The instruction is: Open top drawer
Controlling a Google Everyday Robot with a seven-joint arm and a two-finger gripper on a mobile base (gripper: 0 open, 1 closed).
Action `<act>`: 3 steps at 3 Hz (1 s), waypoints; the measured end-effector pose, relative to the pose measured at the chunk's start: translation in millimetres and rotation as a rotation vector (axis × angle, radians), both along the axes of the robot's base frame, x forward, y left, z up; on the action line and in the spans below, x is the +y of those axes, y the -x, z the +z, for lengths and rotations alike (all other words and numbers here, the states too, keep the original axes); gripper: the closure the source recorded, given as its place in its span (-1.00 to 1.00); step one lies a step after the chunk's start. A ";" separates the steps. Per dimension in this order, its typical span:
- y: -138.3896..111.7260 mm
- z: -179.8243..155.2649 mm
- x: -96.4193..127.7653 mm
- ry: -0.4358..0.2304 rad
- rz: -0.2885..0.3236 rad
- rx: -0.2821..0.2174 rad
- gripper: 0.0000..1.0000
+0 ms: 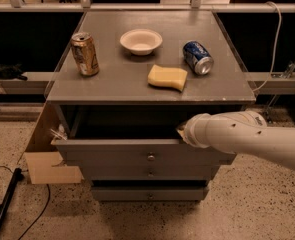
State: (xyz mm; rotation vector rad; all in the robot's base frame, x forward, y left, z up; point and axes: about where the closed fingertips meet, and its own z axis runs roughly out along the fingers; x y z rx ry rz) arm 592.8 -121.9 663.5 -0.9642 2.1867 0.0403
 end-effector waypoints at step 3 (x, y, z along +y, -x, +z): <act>0.0 0.1 0.1 0.000 0.000 0.000 -0.28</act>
Offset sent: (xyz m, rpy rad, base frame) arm 0.0000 0.0000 0.0000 0.0000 0.0000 0.0000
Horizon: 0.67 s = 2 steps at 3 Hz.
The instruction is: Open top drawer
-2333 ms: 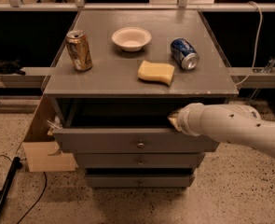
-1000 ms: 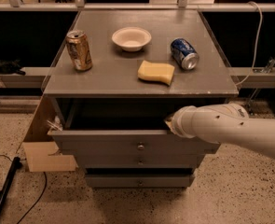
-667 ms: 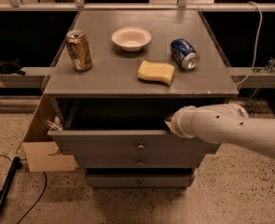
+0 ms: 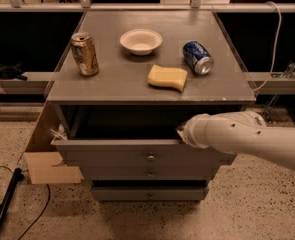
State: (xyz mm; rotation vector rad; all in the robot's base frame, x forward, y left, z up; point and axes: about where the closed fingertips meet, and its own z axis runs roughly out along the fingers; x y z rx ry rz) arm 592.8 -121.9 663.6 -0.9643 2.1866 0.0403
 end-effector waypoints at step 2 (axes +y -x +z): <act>0.0 0.1 0.1 0.000 0.000 0.000 -1.00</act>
Offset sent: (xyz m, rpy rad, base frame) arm 0.0000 0.0000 0.0000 0.0000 0.0000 0.0000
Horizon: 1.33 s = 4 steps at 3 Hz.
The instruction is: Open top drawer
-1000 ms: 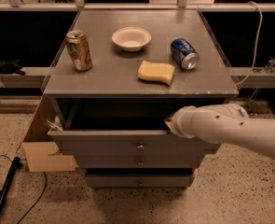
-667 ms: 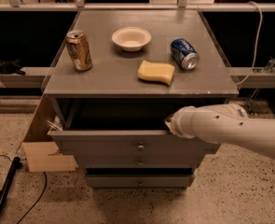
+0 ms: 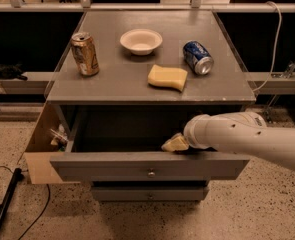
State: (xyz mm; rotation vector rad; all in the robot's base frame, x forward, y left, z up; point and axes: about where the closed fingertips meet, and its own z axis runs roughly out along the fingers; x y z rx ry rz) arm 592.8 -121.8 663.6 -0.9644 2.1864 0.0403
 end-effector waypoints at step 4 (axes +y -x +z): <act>3.3 4.2 0.0 0.018 0.016 -0.002 0.37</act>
Offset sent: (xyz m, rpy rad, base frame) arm 0.0000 0.0000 0.0000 0.0000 0.0000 0.0000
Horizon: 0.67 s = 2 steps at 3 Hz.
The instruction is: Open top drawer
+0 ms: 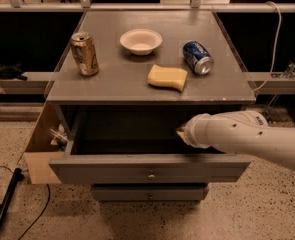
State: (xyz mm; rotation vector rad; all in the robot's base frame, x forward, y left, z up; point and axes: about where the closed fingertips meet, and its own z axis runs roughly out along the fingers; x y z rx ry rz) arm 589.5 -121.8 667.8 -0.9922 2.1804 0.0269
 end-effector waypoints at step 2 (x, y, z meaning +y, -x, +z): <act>85.6 7.0 -6.3 0.006 0.091 0.093 1.00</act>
Offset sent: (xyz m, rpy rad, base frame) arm -0.1760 -0.0912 0.0091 -0.0652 0.1142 0.2094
